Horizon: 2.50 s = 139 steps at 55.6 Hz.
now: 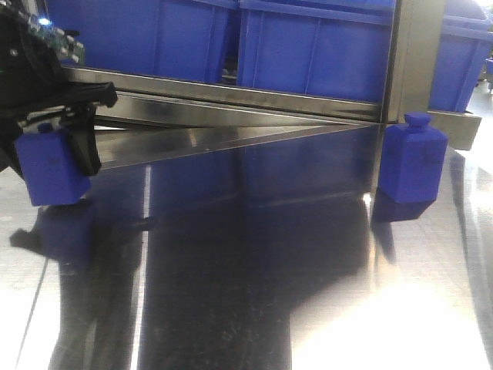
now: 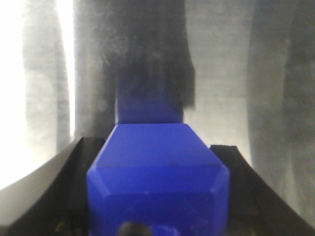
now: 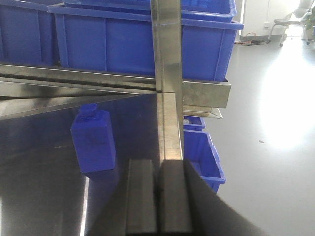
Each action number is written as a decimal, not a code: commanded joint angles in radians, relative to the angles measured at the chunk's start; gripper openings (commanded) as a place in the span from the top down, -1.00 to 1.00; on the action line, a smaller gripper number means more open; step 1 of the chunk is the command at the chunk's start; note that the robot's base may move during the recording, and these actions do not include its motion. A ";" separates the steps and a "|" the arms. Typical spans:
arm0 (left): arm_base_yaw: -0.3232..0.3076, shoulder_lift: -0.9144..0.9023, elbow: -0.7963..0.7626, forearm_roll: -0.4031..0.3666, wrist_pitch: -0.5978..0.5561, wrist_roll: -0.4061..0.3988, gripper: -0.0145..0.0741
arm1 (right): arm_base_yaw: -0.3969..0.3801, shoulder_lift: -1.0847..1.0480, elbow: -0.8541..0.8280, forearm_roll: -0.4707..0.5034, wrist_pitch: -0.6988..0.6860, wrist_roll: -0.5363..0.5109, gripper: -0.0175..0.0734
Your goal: Pick and sort blue part to right shelf
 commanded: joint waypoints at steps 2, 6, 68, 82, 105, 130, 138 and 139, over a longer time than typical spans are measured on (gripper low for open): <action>-0.008 -0.128 -0.044 -0.012 0.026 0.057 0.13 | -0.006 -0.016 -0.007 0.004 -0.088 -0.007 0.55; -0.012 -0.188 -0.044 0.004 0.058 0.086 0.13 | -0.006 -0.016 -0.007 0.004 -0.088 -0.007 0.55; -0.045 -1.413 0.740 0.168 -0.429 0.099 0.13 | 0.038 0.286 -0.561 0.027 0.329 -0.008 0.12; -0.045 -1.445 0.742 0.162 -0.423 0.099 0.13 | 0.215 0.599 -0.821 0.034 0.524 -0.022 -0.43; -0.045 -1.445 0.742 0.141 -0.404 0.097 0.13 | 0.354 1.061 -1.090 -0.066 0.632 -0.105 -0.45; -0.045 -1.445 0.742 0.137 -0.354 0.097 0.12 | 0.218 1.446 -1.376 0.010 0.839 -0.155 -0.45; -0.045 -1.445 0.742 0.137 -0.354 0.097 0.12 | 0.209 1.536 -1.425 0.105 0.842 -0.228 -0.45; -0.045 -1.445 0.742 0.137 -0.354 0.097 0.12 | 0.209 1.545 -1.428 0.111 0.842 -0.232 -0.45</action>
